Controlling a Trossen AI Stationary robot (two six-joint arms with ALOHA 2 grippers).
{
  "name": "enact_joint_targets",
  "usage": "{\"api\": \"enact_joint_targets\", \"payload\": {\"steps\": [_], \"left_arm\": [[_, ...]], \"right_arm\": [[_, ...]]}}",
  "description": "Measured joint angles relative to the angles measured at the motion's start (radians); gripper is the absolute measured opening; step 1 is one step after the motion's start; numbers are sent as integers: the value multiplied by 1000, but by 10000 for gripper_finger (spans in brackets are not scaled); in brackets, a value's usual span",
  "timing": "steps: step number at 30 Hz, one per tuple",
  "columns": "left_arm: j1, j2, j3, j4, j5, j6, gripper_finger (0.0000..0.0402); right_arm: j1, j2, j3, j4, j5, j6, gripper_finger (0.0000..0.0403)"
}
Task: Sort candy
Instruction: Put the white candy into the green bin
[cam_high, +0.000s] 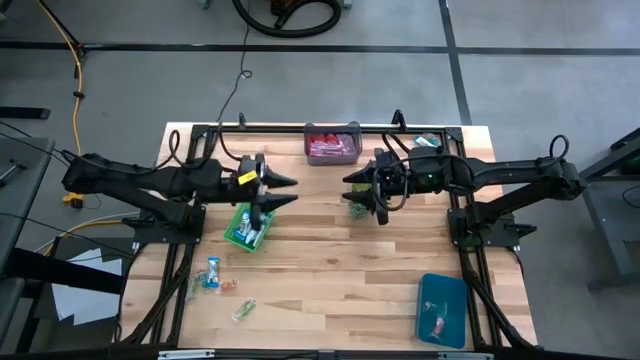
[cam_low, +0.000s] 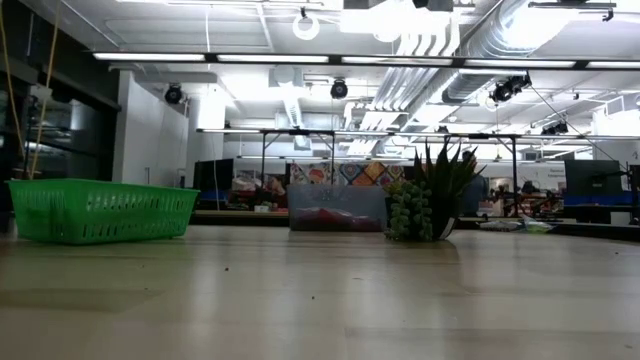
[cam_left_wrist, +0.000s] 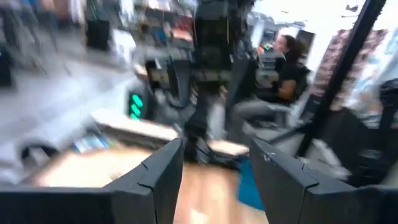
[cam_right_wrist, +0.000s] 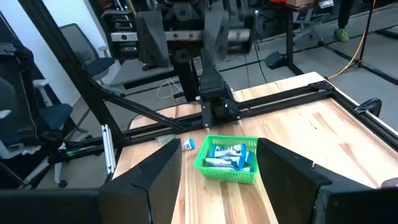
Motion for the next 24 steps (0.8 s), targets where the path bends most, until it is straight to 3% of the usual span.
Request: {"api": "enact_joint_targets", "payload": {"steps": [3, 7, 9, 11, 17, 24], "left_arm": [[-7, -38, 0, -177, 134, -211, 172], [-45, -78, 0, -485, 342, -605, 172], [-97, -85, 0, -636, 382, -784, 172], [-178, -85, -1, -777, 353, -925, 172], [-432, -31, -1, -1083, 134, -1380, 172], [-636, 121, -1, -1294, 129, -1830, 172]], "right_arm": [[0, 0, 0, -21, 0, 9, 204], [-2, 0, 0, -92, 3, 35, 204], [-3, 0, 0, -132, 15, 37, 204], [-3, 0, 0, -162, 36, 42, 204], [-8, 0, 0, -204, 47, 60, 204], [-8, 0, 0, -208, 49, 28, 204]]}}
